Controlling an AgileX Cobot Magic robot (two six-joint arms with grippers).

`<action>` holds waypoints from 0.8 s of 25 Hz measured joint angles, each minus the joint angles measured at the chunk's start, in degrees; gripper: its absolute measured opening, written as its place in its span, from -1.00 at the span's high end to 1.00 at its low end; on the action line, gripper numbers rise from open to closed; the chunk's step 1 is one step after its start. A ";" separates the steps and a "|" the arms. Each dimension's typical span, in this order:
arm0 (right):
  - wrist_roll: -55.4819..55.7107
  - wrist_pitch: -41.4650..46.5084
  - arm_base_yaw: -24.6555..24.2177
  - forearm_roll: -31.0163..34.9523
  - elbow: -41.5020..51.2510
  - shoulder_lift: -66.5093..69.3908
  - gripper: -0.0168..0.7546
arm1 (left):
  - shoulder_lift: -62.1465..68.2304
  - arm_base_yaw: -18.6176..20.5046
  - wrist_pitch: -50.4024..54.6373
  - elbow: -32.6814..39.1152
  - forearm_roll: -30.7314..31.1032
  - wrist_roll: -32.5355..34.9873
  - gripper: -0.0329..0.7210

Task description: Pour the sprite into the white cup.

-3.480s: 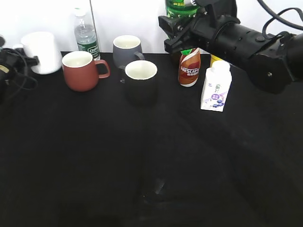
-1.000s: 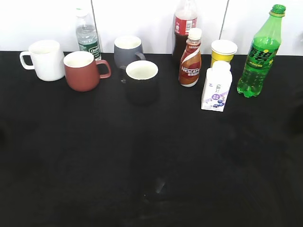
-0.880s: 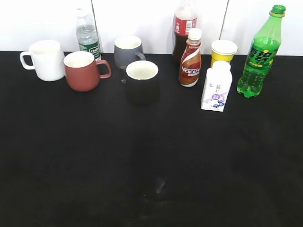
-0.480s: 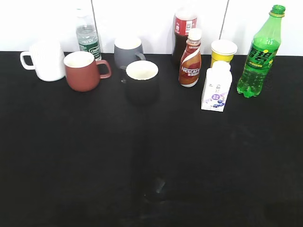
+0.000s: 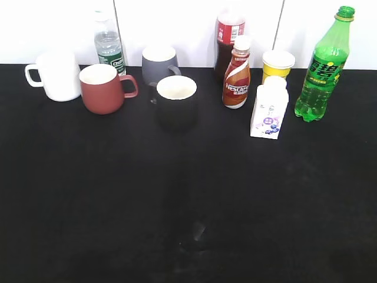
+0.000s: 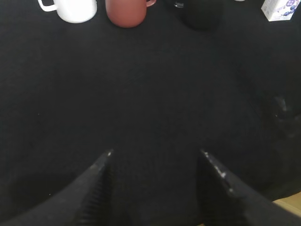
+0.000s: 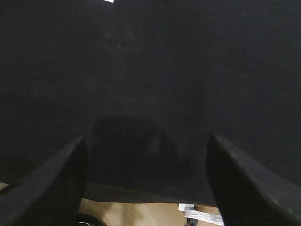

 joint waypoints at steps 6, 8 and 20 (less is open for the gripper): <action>0.05 -0.08 -6.61 0.00 0.00 -0.83 -0.55 | -1.26 6.97 -0.11 0.00 -0.05 0.04 -0.20; 0.05 -0.13 -11.70 0.00 0.00 -4.89 -0.55 | -4.80 13.21 -0.11 0.00 -0.05 0.04 -0.20; 0.05 -0.13 -12.46 0.00 0.06 -9.92 -0.54 | -9.68 18.12 -0.06 0.06 -0.05 0.04 -0.20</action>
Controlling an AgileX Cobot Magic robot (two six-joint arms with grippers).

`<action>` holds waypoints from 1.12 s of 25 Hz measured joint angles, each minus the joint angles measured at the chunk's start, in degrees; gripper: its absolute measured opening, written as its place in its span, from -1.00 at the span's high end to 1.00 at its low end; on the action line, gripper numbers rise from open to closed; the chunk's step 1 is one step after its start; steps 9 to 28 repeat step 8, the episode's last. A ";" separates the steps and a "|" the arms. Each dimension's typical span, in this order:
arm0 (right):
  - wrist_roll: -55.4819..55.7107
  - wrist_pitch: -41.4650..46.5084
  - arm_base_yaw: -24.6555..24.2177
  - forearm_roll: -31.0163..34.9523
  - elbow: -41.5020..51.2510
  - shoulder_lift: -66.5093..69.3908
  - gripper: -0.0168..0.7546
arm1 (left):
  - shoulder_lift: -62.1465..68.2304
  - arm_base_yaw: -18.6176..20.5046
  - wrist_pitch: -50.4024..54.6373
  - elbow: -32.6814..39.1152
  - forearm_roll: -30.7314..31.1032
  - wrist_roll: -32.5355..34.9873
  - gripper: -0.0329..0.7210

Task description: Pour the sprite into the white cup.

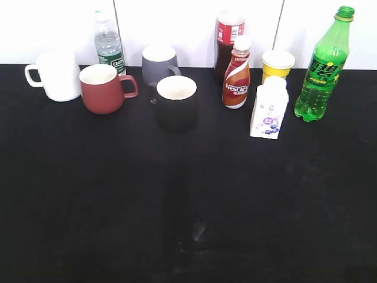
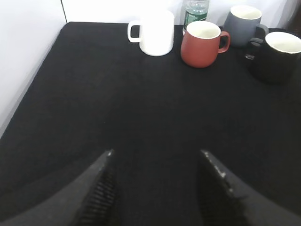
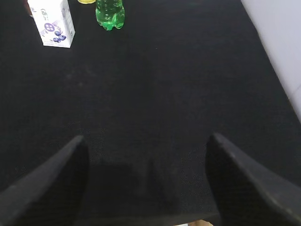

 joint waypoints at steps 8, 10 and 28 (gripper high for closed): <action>0.00 0.00 0.00 0.00 0.00 0.00 -0.54 | 0.00 0.00 0.00 0.00 0.00 0.00 -0.20; 0.00 0.00 0.00 0.00 0.00 0.00 -0.54 | 0.00 0.00 0.00 0.00 0.00 0.00 -0.20; 0.00 0.00 0.00 0.00 0.00 0.00 -0.54 | 0.00 0.00 0.00 0.00 0.00 0.00 -0.20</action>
